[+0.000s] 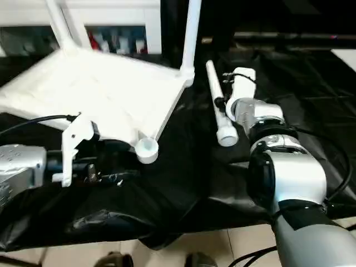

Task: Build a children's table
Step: Pick table leg

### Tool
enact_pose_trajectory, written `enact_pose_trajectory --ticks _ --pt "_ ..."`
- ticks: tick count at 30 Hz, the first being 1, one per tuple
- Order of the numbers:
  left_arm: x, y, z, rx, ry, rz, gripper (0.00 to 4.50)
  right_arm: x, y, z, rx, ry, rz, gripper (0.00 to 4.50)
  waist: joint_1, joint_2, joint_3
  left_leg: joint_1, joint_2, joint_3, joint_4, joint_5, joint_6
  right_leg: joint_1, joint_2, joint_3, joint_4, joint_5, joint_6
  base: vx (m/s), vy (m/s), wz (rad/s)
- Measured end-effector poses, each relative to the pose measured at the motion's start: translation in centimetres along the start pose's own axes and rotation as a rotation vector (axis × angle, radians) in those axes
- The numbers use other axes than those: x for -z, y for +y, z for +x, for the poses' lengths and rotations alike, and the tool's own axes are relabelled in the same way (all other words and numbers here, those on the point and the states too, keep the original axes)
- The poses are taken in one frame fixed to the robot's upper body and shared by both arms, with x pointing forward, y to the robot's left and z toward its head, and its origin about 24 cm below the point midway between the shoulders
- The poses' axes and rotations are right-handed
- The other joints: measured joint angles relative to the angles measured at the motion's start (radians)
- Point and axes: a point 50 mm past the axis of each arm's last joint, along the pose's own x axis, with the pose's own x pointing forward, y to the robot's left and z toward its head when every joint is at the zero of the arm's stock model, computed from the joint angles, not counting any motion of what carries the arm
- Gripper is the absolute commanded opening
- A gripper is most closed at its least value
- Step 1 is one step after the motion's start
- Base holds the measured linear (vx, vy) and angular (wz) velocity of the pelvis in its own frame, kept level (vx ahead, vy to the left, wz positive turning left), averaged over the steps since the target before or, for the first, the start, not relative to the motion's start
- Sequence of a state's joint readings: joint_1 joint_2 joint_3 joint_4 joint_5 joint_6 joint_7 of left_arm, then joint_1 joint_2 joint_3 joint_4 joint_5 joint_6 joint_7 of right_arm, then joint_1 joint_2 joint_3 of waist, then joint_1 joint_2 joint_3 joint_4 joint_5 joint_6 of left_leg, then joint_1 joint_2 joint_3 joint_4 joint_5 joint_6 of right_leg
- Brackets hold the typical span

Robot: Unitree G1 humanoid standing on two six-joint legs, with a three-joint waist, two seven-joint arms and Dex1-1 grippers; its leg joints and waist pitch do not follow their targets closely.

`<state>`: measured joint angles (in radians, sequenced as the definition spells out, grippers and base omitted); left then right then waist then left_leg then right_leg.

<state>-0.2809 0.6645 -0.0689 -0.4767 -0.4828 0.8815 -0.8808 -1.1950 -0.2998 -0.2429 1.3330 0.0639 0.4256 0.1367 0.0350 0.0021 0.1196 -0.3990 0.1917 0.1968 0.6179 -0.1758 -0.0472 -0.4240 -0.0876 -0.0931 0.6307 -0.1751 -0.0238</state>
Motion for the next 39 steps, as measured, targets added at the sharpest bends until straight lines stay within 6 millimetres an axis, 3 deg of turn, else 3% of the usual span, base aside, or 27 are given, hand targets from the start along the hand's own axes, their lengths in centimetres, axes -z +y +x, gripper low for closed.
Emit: enact_pose_trajectory --ticks 3,8,13,14,28,39 --pt "0.3 -0.6 -0.8 -0.012 0.021 -0.02 4.5 0.3 0.1 0.1 0.026 0.018 -0.021 3.3 -0.001 -0.008 0.01 -0.01 0.0 0.002 -0.002 0.0 0.0 -0.013 0.0 0.002 0.0 0.0 0.0 0.0 0.0 0.0" --pt "0.6 -1.4 -1.4 -0.007 0.043 -0.047 4.5 0.7 -0.1 0.0 0.037 0.063 -0.06 3.3 -0.001 -0.018 0.043 -0.011 0.0 0.003 -0.005 0.001 0.0 -0.016 0.0 0.002 0.0 0.0 -0.001 0.0 0.0 0.0" --pt "0.4 -1.6 -1.9 -0.013 0.048 -0.044 4.5 0.5 -0.2 -0.1 0.024 0.091 -0.087 3.3 -0.001 -0.031 0.055 -0.007 0.0 0.004 -0.01 0.001 -0.001 -0.015 0.001 0.003 -0.001 -0.002 -0.002 0.0 0.0 0.0" --pt "0.4 -1.6 -2.0 -0.019 0.048 -0.047 4.5 0.5 -0.2 -0.2 0.023 0.092 -0.087 3.13 -0.001 -0.033 0.056 -0.006 0.0 0.004 -0.011 0.001 -0.001 -0.014 0.001 0.003 -0.001 -0.003 -0.002 0.0 0.0 0.0" --pt "0.3 -1.8 -1.7 -0.005 0.057 -0.05 4.5 0.5 -1.5 -0.5 0.037 0.124 -0.093 2.0 0.0 -0.035 0.057 -0.004 -0.001 0.005 -0.016 0.004 -0.005 -0.014 0.001 0.004 0.0 -0.004 -0.003 0.0 0.0 0.0" --pt "-0.6 -1.1 -0.5 -0.009 0.029 -0.023 4.5 1.0 -2.6 -0.6 0.082 0.118 -0.017 1.86 0.016 -0.034 0.052 -0.003 0.0 0.005 -0.01 0.005 -0.006 -0.013 0.001 0.004 0.006 -0.004 -0.004 0.0 0.0 0.0"
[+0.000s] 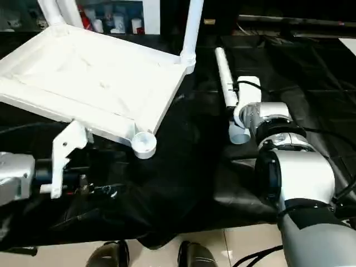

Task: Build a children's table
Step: Pick table leg

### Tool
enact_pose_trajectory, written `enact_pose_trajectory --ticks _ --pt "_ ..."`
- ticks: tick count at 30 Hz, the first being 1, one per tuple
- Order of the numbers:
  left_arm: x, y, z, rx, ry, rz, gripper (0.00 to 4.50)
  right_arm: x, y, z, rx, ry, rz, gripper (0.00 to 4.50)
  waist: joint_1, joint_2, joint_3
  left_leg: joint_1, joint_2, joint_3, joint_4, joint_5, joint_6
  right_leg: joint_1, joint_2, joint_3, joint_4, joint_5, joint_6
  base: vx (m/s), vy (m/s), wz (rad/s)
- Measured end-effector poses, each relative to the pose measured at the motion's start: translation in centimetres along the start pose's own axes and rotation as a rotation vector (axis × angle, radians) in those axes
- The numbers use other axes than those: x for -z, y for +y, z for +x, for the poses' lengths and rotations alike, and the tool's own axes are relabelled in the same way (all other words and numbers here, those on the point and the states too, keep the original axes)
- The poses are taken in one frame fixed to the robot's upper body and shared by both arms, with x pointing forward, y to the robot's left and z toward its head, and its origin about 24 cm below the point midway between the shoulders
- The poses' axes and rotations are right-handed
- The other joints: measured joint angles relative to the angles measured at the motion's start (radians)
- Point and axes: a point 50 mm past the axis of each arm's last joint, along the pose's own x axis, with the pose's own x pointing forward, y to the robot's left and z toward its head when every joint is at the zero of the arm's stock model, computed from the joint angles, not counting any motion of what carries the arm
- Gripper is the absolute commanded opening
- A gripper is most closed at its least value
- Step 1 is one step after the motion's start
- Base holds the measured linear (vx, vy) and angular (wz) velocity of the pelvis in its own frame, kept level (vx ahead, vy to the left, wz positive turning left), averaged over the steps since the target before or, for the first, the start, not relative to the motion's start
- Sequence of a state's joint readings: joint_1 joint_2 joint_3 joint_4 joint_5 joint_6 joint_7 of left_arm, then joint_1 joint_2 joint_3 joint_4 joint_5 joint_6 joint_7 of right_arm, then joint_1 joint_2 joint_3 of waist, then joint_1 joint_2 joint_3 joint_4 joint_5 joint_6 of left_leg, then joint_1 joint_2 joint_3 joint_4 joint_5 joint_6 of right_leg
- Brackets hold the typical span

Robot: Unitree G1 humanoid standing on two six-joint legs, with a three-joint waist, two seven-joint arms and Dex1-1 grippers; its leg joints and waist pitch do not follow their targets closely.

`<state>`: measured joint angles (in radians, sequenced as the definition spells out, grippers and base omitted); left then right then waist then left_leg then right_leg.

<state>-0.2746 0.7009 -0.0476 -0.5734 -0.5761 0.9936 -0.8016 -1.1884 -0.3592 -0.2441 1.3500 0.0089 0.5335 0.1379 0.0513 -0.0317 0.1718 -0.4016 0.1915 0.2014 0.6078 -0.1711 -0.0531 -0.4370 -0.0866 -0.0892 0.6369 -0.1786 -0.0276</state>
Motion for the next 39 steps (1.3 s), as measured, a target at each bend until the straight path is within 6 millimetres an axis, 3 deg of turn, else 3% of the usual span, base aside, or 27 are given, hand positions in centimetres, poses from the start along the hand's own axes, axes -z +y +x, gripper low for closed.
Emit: enact_pose_trajectory --ticks 3,9,12,15,18,21,25,28,33,39 --pt "0.0 1.0 0.5 -0.058 -0.024 -0.002 4.5 0.2 -0.1 0.1 -0.006 -0.008 0.037 1.86 0.008 0.002 -0.001 0.0 0.001 -0.001 0.007 0.0 0.0 0.0 0.0 0.0 0.008 -0.001 -0.001 0.0 0.0 0.0" --pt "-0.5 2.8 2.5 -0.136 -0.129 -0.024 4.5 0.1 -0.9 0.1 -0.02 -0.069 0.171 1.86 0.012 0.025 -0.023 0.0 0.002 -0.003 0.019 0.0 0.0 0.002 -0.001 0.0 0.013 0.004 -0.005 0.0 0.0 0.0" --pt "-1.0 3.8 3.9 -0.182 -0.229 -0.035 4.5 -0.4 -1.6 0.1 -0.039 -0.199 0.251 1.86 0.014 0.037 -0.032 -0.002 0.001 -0.002 0.023 0.0 0.0 0.004 -0.002 0.0 0.012 0.007 -0.005 0.0 0.0 0.0" --pt "-2.0 5.1 5.6 -0.243 -0.318 -0.064 4.5 -1.4 -1.8 -0.3 -0.109 -0.367 0.297 1.85 0.014 0.04 -0.035 -0.002 0.001 -0.002 0.026 0.0 0.0 0.004 -0.002 0.0 0.011 0.012 -0.003 0.0 0.0 0.0" --pt "-2.7 6.0 7.1 -0.271 -0.343 -0.117 4.5 -1.6 -1.1 -0.7 -0.25 -0.499 0.312 1.85 0.01 0.043 -0.042 -0.003 0.001 -0.003 0.026 0.004 0.007 0.004 -0.002 0.0 0.01 0.014 -0.002 0.0 0.0 0.0" --pt "-3.3 6.3 8.4 -0.257 -0.368 -0.169 4.5 -0.5 0.6 -1.2 -0.464 -0.59 0.301 1.85 0.007 0.05 -0.05 -0.003 0.001 -0.002 0.026 0.005 0.011 0.004 -0.002 0.0 0.01 0.014 -0.002 0.0 0.0 0.0" --pt "-4.8 6.3 10.3 -0.17 -0.459 -0.297 4.5 3.0 2.9 -2.9 -0.789 -0.598 0.23 1.84 0.029 0.054 -0.053 -0.004 0.001 -0.003 0.025 0.007 0.014 0.004 -0.002 -0.002 0.009 0.015 -0.002 0.0 0.0 0.0" --pt "-6.4 6.2 11.4 -0.101 -0.539 -0.385 4.5 4.4 4.3 -3.9 -0.948 -0.57 0.216 1.84 0.039 0.053 -0.053 -0.004 0.001 -0.003 0.026 0.009 0.016 0.005 -0.004 -0.002 0.008 0.017 -0.002 0.0 0.0 0.0" --pt "-7.9 6.4 12.3 -0.062 -0.587 -0.463 4.5 4.8 6.1 -5.3 -1.074 -0.58 0.156 1.84 0.04 0.047 -0.06 -0.001 0.001 -0.005 0.026 0.009 0.016 0.011 -0.004 -0.005 0.002 0.019 0.004 0.0 0.0 0.0" --pt "-7.8 6.4 13.0 -0.051 -0.573 -0.495 4.5 5.7 7.1 -5.8 -1.094 -0.558 0.126 1.84 0.038 0.054 -0.068 0.001 0.0 -0.007 0.023 0.009 0.017 0.024 -0.004 -0.009 -0.019 0.023 0.011 0.0 0.0 0.0"
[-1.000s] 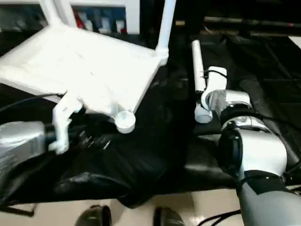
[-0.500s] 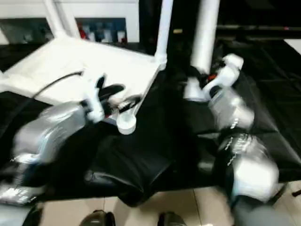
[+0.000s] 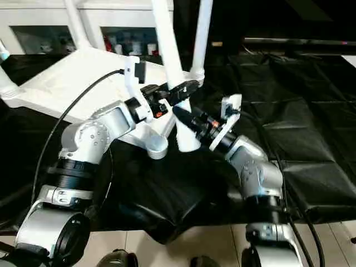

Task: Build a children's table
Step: Pick table leg

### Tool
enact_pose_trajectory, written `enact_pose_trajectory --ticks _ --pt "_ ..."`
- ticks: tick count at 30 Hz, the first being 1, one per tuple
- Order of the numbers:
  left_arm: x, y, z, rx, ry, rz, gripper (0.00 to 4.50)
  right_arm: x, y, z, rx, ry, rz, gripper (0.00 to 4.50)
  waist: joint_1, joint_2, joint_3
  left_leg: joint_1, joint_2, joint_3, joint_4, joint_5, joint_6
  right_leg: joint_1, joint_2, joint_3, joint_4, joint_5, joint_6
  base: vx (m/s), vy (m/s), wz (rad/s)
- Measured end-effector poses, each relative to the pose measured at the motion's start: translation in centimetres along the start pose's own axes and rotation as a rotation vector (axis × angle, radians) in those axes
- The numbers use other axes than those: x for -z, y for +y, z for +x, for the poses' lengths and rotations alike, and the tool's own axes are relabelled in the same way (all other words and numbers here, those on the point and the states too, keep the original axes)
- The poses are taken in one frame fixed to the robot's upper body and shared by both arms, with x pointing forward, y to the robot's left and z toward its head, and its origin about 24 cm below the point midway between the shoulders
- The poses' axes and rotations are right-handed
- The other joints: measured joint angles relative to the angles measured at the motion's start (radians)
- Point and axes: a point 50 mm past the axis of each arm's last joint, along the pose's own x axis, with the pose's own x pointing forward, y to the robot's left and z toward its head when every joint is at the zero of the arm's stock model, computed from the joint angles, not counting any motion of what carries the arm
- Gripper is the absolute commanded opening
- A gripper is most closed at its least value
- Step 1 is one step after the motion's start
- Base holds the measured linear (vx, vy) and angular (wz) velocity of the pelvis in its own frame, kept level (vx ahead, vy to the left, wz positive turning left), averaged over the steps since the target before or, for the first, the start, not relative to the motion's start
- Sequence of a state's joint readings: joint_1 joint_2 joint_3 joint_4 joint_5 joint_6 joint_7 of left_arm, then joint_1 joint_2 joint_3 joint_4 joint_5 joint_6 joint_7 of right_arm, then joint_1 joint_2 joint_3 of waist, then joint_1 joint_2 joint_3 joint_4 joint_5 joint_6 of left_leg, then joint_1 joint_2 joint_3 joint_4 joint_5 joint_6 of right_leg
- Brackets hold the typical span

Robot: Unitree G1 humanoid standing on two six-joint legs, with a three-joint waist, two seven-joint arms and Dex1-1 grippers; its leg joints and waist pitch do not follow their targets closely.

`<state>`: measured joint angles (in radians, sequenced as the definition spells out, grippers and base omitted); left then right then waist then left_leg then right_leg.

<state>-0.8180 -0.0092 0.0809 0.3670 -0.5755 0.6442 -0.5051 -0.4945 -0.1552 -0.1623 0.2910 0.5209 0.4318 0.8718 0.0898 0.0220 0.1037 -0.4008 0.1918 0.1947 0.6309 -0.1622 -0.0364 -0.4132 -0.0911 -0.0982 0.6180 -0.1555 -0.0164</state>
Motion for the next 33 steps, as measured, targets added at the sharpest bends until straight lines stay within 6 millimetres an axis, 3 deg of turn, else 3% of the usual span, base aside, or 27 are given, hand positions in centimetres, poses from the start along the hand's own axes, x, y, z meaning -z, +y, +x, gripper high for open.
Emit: enact_pose_trajectory --ticks 5,12,13,16,18,21,30,33 --pt "0.2 0.1 0.0 -0.006 -0.008 -0.041 4.5 0.5 0.7 0.4 -0.009 0.035 -0.013 1.84 0.0 -0.004 -0.004 -0.001 -0.002 0.001 -0.002 -0.001 0.002 0.002 -0.001 0.001 -0.007 0.005 0.0 0.0 0.0 0.0" --pt "-0.1 0.7 -0.1 -0.092 -0.048 -0.076 3.96 0.9 1.0 1.1 0.015 0.062 -0.045 1.84 0.002 -0.005 -0.006 -0.001 -0.001 0.001 -0.005 -0.001 0.003 0.001 -0.001 0.0 -0.007 0.006 0.001 0.0 0.0 0.0" --pt "-0.1 0.8 -0.2 -0.115 -0.057 -0.083 3.72 1.0 1.0 1.2 0.023 0.071 -0.053 1.84 0.002 -0.005 -0.006 -0.001 -0.001 0.001 -0.005 -0.001 0.003 0.001 -0.001 0.0 -0.007 0.006 0.001 0.0 0.0 0.0" --pt "-0.2 1.5 -0.4 -0.192 -0.083 -0.095 3.72 1.4 1.2 1.7 0.051 0.086 -0.08 1.84 0.001 -0.005 -0.006 -0.001 -0.001 0.001 -0.006 -0.001 0.002 0.001 -0.001 0.0 -0.007 0.005 0.001 0.0 0.0 0.0" --pt "-0.3 1.7 -0.5 -0.224 -0.093 -0.097 3.34 1.6 1.2 1.9 0.069 0.099 -0.091 1.84 0.001 -0.005 -0.006 -0.001 -0.001 0.001 -0.006 -0.001 0.002 0.001 -0.001 0.0 -0.007 0.005 0.001 0.0 0.0 0.0" --pt "-0.3 2.0 -0.6 -0.265 -0.096 -0.093 3.3 1.8 1.3 2.3 0.083 0.105 -0.105 1.84 0.0 -0.005 -0.006 -0.001 -0.001 0.001 -0.006 -0.001 0.002 0.001 -0.001 0.0 -0.007 0.005 0.001 0.0 0.0 0.0" --pt "-0.4 2.3 -0.7 -0.302 -0.092 -0.081 2.45 1.7 1.0 2.7 0.13 0.098 -0.125 1.84 0.001 -0.002 -0.008 -0.001 -0.002 0.001 -0.006 -0.001 0.002 0.001 -0.001 0.0 -0.008 0.006 0.001 0.0 0.0 0.0" --pt "-0.4 2.3 -0.7 -0.304 -0.093 -0.079 2.45 1.7 1.0 2.8 0.136 0.091 -0.135 1.84 0.001 -0.001 -0.009 -0.001 -0.002 0.001 -0.006 -0.001 0.002 0.001 -0.001 0.0 -0.008 0.006 0.001 0.0 0.0 0.0"
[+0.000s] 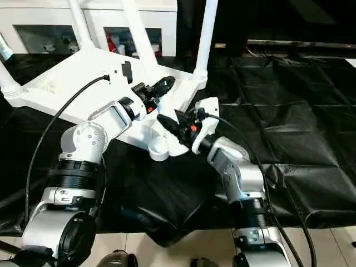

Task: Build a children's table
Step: Pick table leg

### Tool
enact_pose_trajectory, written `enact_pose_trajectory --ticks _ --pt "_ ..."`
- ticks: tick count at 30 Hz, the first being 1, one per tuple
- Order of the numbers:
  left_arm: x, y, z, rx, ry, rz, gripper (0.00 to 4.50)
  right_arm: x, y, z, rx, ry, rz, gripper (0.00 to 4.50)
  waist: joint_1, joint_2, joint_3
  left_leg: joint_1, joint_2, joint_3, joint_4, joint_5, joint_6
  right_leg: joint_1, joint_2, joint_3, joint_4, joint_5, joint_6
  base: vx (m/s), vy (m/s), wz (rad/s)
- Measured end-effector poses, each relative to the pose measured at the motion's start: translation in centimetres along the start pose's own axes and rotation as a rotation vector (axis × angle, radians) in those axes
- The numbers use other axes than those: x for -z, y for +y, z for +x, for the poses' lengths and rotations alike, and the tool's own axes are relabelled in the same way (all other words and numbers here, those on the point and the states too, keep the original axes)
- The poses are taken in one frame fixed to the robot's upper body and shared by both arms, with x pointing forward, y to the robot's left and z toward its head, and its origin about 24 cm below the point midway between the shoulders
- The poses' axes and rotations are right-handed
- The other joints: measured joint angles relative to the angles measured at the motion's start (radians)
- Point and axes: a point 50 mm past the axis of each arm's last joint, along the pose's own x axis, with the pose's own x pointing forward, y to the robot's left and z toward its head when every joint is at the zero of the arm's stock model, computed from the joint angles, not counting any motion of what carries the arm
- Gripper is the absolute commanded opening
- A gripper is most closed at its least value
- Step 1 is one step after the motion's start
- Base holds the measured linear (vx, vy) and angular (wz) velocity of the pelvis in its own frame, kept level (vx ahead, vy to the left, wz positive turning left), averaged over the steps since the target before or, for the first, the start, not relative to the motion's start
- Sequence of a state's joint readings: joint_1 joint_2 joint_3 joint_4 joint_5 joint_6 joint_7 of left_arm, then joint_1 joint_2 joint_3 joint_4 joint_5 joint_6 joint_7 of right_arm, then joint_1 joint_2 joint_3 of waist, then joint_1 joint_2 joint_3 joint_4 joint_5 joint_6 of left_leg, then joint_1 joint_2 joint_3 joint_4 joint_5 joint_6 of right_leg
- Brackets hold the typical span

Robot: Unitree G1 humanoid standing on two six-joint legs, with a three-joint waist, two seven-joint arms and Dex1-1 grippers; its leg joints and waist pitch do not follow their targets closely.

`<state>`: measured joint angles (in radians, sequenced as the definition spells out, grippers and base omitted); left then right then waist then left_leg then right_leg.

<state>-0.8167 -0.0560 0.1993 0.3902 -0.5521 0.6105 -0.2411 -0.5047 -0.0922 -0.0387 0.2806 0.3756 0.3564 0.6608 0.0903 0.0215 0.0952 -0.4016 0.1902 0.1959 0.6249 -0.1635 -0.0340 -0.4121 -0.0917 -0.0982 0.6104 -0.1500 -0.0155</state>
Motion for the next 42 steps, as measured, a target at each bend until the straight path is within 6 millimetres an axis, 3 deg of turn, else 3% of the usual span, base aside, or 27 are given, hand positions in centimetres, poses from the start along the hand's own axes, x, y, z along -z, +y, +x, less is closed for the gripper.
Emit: enact_pose_trajectory --ticks 7,9,15,19,25,28,36,40,42 --pt "0.0 -0.2 0.0 0.023 0.0 0.002 2.02 0.0 0.1 0.0 -0.013 0.009 -0.036 1.84 0.0 0.0 0.0 0.0 0.0 0.0 0.0 0.0 0.0 0.0 0.0 0.0 0.0 0.0 0.0 0.0 0.0 0.0" --pt "0.0 -0.2 0.0 0.037 0.001 0.009 1.93 -0.1 0.0 -0.1 -0.022 0.006 -0.024 2.4 0.0 0.0 0.0 0.0 0.0 0.0 0.0 0.0 0.0 0.0 0.0 0.0 0.0 0.0 0.0 0.0 0.0 0.0" --pt "-0.4 -0.6 -1.0 0.242 0.043 0.071 1.89 -0.7 0.1 -1.0 -0.139 0.016 0.076 2.99 0.001 0.0 0.0 0.0 0.0 0.0 0.0 0.0 0.0 0.0 0.0 0.0 0.0 0.0 -0.001 0.0 0.0 0.0" --pt "-0.6 -1.5 -1.8 0.461 0.126 0.1 1.88 -1.0 0.2 -2.0 -0.273 0.083 0.142 2.99 0.004 0.0 0.0 0.0 0.0 0.0 0.0 0.0 0.0 0.0 0.0 0.0 0.0 0.002 -0.003 0.0 0.0 0.0" --pt "-0.5 -1.8 -2.7 0.615 0.198 0.076 1.88 -1.4 0.6 -2.8 -0.417 0.159 0.123 2.99 0.006 0.0 0.0 0.001 0.0 0.0 0.0 0.0 0.0 0.0 0.0 0.0 0.001 0.0 -0.001 0.0 0.0 0.0" --pt "-0.8 -2.0 -2.9 0.674 0.2 0.057 1.88 -1.7 1.0 -2.7 -0.47 0.168 0.136 2.63 0.008 0.0 0.0 0.001 0.0 0.0 0.0 0.0 0.0 0.0 0.0 0.0 0.001 0.001 -0.001 0.0 0.0 0.0" --pt "-1.2 -2.1 -3.1 0.714 0.202 0.062 1.88 -2.0 1.5 -2.4 -0.52 0.177 0.15 2.03 0.014 0.0 0.0 0.001 0.0 0.001 0.0 0.0 0.0 0.0 0.0 0.0 0.001 0.001 -0.001 0.0 0.0 0.0" --pt "-1.3 -2.0 -3.1 0.703 0.197 0.066 1.88 -1.8 1.7 -2.0 -0.499 0.171 0.149 1.94 0.02 0.0 0.0 0.001 0.0 0.001 0.0 0.0 0.0 0.0 0.0 0.0 0.001 0.001 -0.001 0.0 0.0 0.0" --pt "-1.4 -2.0 -2.9 0.672 0.189 0.08 2.58 -1.7 1.8 -1.5 -0.461 0.158 0.146 1.92 0.02 0.0 0.0 0.001 0.0 0.001 0.0 0.0 0.0 0.0 0.0 0.0 0.001 0.001 -0.001 0.0 0.0 0.0"
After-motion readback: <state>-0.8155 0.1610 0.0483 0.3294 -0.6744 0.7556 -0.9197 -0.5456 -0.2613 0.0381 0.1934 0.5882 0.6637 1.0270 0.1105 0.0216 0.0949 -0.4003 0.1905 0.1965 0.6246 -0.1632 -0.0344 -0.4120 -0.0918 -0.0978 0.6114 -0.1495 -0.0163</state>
